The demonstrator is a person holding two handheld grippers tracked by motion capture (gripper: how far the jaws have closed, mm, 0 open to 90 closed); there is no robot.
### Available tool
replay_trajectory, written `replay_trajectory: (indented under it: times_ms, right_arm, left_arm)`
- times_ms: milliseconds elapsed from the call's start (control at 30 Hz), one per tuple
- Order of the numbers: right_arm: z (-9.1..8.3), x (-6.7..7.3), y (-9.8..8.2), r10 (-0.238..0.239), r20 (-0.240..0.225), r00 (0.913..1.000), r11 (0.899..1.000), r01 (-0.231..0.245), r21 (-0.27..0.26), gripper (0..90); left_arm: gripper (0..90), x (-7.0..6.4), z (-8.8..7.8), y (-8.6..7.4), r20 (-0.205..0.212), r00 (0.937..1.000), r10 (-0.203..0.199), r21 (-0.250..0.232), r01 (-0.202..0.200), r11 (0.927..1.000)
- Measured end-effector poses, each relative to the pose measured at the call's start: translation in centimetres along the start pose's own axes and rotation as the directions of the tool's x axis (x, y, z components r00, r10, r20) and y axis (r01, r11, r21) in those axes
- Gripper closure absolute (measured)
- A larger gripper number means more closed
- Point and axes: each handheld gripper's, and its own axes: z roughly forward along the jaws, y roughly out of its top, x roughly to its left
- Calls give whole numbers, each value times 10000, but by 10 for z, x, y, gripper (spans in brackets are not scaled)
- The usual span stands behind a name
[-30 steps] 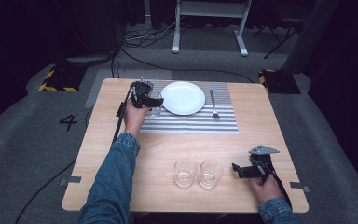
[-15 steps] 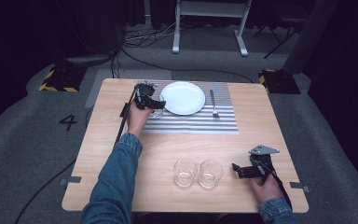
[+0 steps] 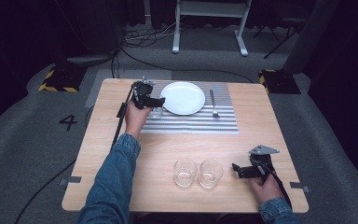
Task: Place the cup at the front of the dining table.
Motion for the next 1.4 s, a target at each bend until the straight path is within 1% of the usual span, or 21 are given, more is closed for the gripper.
replay_trajectory:
  times_ms: [100, 233, 267, 300, 333, 367, 400, 500, 567, 633, 667, 700, 800, 833, 900, 967, 1000, 1033, 1267, 1333, 1400]
  right_arm:
    - [0, 0, 0, -3, -1, 10000, 10000, 3, -2, 5]
    - [0, 0, 0, 2, -1, 10000, 10000, -2, 2, 5]
    - [0, 0, 0, 0, -2, 10000, 10000, 0, 0, 5]
    - [0, 0, 0, 6, 2, 10000, 10000, -6, 2, 6]
    - [0, 1, 0, 47, 4, 10000, 10000, -47, 11, 7]
    - [0, 1, 0, 42, 15, 10000, 10000, -42, 8, 7]
    - [0, 1, 0, 66, 28, 10000, 10000, -66, 10, 7]
    - [0, 1, 0, 52, 36, 10000, 10000, -52, -4, 8]
    - [0, 1, 0, 58, 32, 10000, 10000, -58, 0, 8]
    - [0, 1, 0, 59, 13, 10000, 10000, -59, 12, 7]
    - [0, 1, 0, 62, 28, 10000, 10000, -62, -9, 8]
    - [0, 1, 0, 28, 40, 10000, 10000, -28, 1, 7]
    - [0, 1, 0, 55, 22, 10000, 10000, -55, 12, 7]
    - [0, 1, 0, 63, 19, 10000, 10000, -63, 5, 8]
    - [0, 1, 0, 45, 24, 10000, 10000, -45, 12, 7]
    - [0, 1, 0, 63, 20, 10000, 10000, -63, 2, 8]
    - [0, 1, 0, 64, 16, 10000, 10000, -64, 3, 7]
    - [0, 1, 0, 67, 20, 10000, 10000, -67, 6, 7]
    - [0, 1, 0, 76, 15, 10000, 10000, -76, 6, 7]
    - [0, 1, 0, 62, 21, 10000, 10000, -62, 1, 7]
    - [0, 1, 0, 73, 17, 10000, 10000, -73, 6, 7]
  left_arm:
    - [161, -4, -8, 1, -62, 9997, 236, -119, -237, 9996]
    - [170, -9, -21, -1, -30, 9994, 353, -446, -354, 9984]
    - [170, -10, -24, -2, 71, 9996, 260, -448, -256, 9987]
    - [170, -10, -27, -2, 47, 9997, 240, -467, -238, 9986]
    - [171, -11, -29, -3, 133, 9998, 130, -348, -126, 9993]
    - [173, -12, -31, -4, 104, 9999, 39, -288, -36, 9996]
    - [176, -13, -33, -5, 43, 10000, 44, -349, -42, 9994]
    - [177, -17, -42, -8, 99, 10000, 1, -441, 4, 9990]
    - [175, -21, -49, -10, 107, 9999, 71, -468, -66, 9989]
    - [176, -25, -57, -12, 107, 9996, 255, -459, -250, 9986]
    - [176, -26, -61, -13, 57, 9996, 273, -615, -269, 9977]
    - [176, -28, -66, -13, 81, 9995, 316, -637, -311, 9975]
    - [177, -32, -78, -17, 425, 9990, 118, -750, -86, 9971]
    - [177, -34, -84, -18, 496, 9988, 56, -697, -21, 9976]
    - [180, -37, -91, -21, 621, 9980, 94, -678, -52, 9977]
    - [182, -41, -98, -25, 656, 9978, 16, -755, 34, 9971]
    - [182, -42, -103, -26, 631, 9979, 112, -814, -60, 9967]
    - [182, -44, -106, -29, 709, 9975, 29, -840, 31, 9965]
    - [183, -50, -131, -42, 672, 9976, 156, -802, -102, 9967]
    - [183, -54, -137, -46, 730, 9973, 82, -853, -19, 9964]
    - [183, -56, -145, -49, 690, 9964, 494, -643, -449, 9969]
